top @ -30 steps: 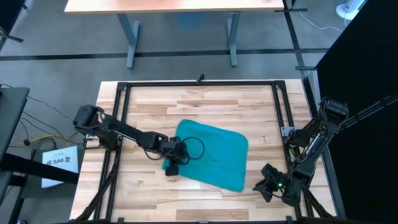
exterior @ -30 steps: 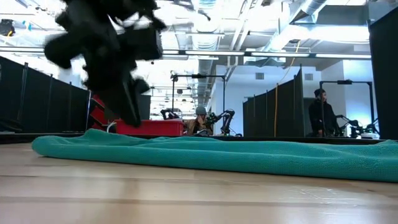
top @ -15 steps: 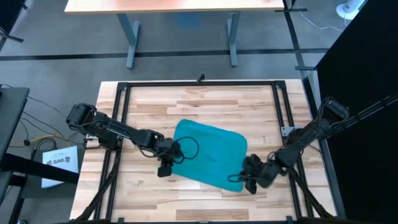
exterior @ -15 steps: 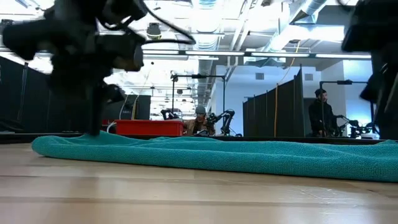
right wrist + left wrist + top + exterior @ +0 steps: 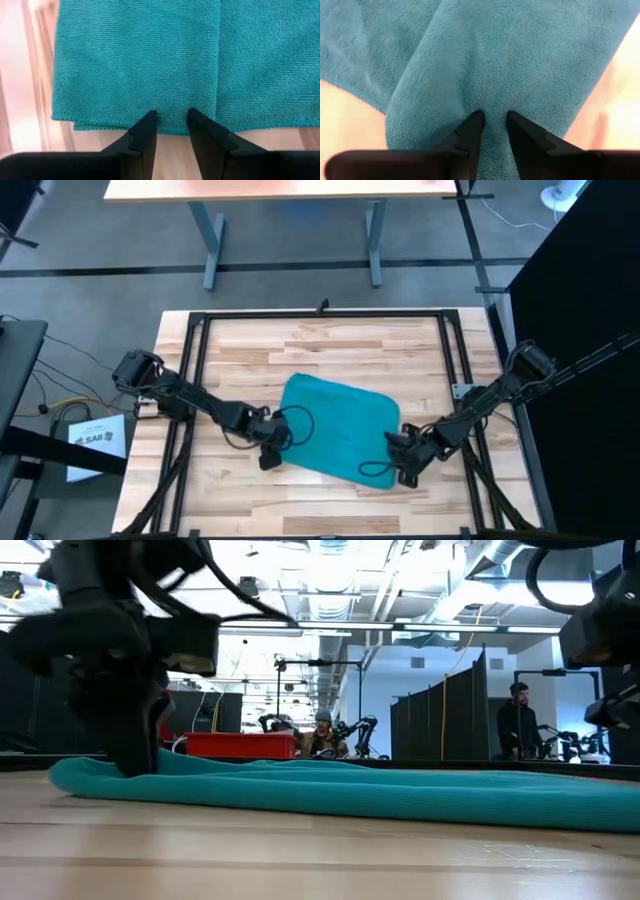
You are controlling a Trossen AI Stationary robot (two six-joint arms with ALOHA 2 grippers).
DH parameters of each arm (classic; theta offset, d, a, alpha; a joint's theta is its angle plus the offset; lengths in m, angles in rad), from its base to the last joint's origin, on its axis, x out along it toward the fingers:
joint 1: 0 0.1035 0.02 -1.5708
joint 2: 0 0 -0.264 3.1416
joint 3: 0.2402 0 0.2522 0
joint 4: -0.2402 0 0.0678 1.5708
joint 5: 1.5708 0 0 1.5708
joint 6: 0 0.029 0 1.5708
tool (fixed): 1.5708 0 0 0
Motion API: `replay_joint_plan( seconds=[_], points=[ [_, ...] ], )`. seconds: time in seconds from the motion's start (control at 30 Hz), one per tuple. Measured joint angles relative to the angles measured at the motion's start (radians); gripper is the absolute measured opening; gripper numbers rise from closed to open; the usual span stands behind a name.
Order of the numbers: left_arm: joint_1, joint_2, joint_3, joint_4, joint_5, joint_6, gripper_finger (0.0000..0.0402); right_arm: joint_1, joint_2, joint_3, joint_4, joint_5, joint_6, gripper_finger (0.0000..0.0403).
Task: Roll towel
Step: Roll the blue towel
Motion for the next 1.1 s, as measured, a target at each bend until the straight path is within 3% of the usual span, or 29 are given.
replay_joint_plan(
  seconds=[0.3, 0.53, 0.67, 0.9, 1.1],
  points=[
    [-0.149, 0.014, 0.000, 0.092, -0.058, -0.252, 0.0081, 0.004, -0.006, 0.000, -0.069, -0.016, -0.050, 0.0102],
    [-0.248, 0.016, 0.002, 0.121, -0.058, -0.318, 0.0081, -0.011, -0.048, -0.005, -0.093, -0.023, -0.037, 0.0102],
    [-0.256, 0.020, 0.060, 0.041, -0.027, -0.214, 0.0081, -0.024, -0.094, -0.007, -0.094, -0.028, -0.017, 0.0102],
    [-0.251, 0.018, 0.225, -0.160, 0.011, 0.122, 0.0081, -0.003, -0.158, 0.066, -0.060, -0.042, 0.001, 0.0102],
    [-0.259, 0.025, 0.358, -0.282, 0.047, 0.211, 0.0081, 0.052, -0.104, 0.204, 0.011, -0.049, -0.069, 0.0102]
  ],
)
